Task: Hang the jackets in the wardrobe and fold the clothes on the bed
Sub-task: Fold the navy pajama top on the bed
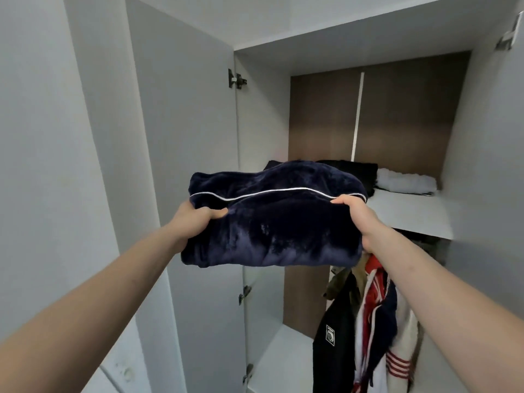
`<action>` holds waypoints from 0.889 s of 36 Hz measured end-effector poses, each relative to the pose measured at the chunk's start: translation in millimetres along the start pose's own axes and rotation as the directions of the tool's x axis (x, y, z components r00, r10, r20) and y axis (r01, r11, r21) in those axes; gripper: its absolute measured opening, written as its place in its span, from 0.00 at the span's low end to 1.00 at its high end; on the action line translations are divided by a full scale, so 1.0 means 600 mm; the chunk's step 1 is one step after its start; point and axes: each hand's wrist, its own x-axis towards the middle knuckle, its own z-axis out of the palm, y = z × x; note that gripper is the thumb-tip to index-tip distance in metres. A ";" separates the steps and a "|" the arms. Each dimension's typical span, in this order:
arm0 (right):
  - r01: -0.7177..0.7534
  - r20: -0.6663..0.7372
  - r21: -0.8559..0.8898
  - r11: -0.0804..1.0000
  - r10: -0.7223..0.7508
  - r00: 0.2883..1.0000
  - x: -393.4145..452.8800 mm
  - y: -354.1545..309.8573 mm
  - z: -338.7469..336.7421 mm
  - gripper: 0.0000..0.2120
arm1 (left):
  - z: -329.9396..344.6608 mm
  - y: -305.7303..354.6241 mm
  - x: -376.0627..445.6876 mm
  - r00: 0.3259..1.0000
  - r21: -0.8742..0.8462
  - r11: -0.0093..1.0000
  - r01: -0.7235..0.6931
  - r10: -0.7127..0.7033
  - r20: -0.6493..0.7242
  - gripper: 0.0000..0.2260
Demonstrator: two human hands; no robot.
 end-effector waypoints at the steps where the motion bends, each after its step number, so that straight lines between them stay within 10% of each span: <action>1: 0.006 -0.021 0.000 1.000 -0.006 1.000 0.012 -0.010 -0.007 0.25 | 0.013 0.005 0.019 1.000 -0.008 1.000 -0.002 0.002 0.017 0.15; 25: -0.026 -0.387 -0.091 0.996 -0.011 0.922 0.279 -0.112 -0.194 0.13 | 0.351 0.078 0.343 0.975 -0.121 0.993 0.007 0.020 0.222 0.18; 32: -0.041 -0.469 -0.050 0.998 0.013 0.883 0.322 -0.119 -0.244 0.23 | 0.436 0.090 0.423 0.943 -0.103 0.993 0.057 -0.020 0.332 0.24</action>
